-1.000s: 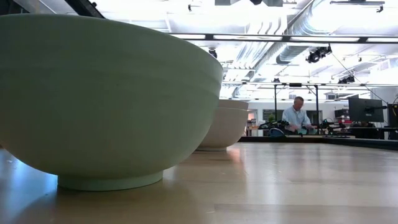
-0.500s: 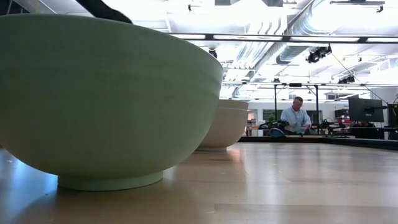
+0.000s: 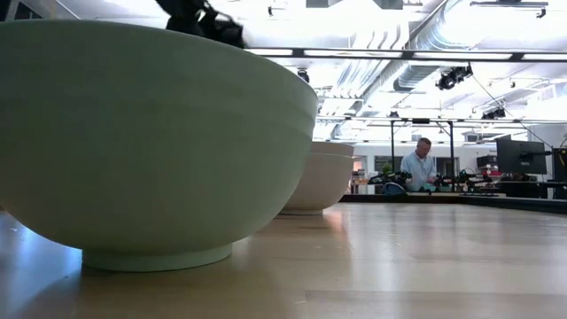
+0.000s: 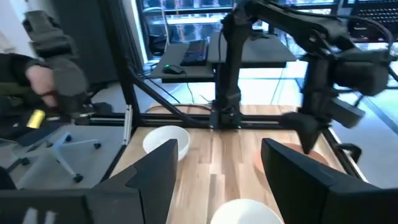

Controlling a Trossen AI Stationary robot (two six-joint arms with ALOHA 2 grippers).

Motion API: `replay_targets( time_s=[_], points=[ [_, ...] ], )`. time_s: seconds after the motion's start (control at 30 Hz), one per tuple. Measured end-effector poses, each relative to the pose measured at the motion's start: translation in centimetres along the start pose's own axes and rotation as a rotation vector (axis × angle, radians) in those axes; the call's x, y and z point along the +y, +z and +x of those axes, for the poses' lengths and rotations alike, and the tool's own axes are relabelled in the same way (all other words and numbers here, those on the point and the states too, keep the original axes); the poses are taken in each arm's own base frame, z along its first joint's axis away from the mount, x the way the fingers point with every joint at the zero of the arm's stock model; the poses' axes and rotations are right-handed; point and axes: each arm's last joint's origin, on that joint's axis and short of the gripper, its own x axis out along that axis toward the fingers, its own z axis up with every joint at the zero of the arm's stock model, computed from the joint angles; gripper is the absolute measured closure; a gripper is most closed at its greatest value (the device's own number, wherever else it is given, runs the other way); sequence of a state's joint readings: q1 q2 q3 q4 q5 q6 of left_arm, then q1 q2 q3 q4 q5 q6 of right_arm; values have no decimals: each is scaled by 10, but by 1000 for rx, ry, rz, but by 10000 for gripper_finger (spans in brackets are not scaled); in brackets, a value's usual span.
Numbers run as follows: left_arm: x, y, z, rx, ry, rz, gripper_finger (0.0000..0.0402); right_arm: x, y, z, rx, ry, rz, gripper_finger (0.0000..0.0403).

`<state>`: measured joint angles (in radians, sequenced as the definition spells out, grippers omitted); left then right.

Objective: Nest bowls inside each other
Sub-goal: Stack the orange bowl on top of the white bowl

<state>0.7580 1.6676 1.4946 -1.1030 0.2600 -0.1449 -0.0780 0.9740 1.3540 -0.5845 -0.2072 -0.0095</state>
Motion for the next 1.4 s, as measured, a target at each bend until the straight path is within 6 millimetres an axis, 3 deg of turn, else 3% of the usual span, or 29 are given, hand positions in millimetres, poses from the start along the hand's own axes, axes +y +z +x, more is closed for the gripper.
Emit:
replay_targets(
  time_s=[0.2,0.43,0.7,0.93,1.4],
  points=[
    [-38,1,5,-50,-47,46,401,3,-1,-18,-6,-26,-27,179],
    [-68,-2,11,-91,-87,59,401,6,-1,-31,-14,-27,-47,179],
    [-90,2,27,-131,-118,-2,401,6,-9,-34,3,-27,-51,179],
    [-100,6,54,-8,-106,-45,401,7,-12,-34,29,-26,-38,179],
    [-135,40,45,88,103,100,401,7,-16,-37,63,-22,-1,179]
  ],
)
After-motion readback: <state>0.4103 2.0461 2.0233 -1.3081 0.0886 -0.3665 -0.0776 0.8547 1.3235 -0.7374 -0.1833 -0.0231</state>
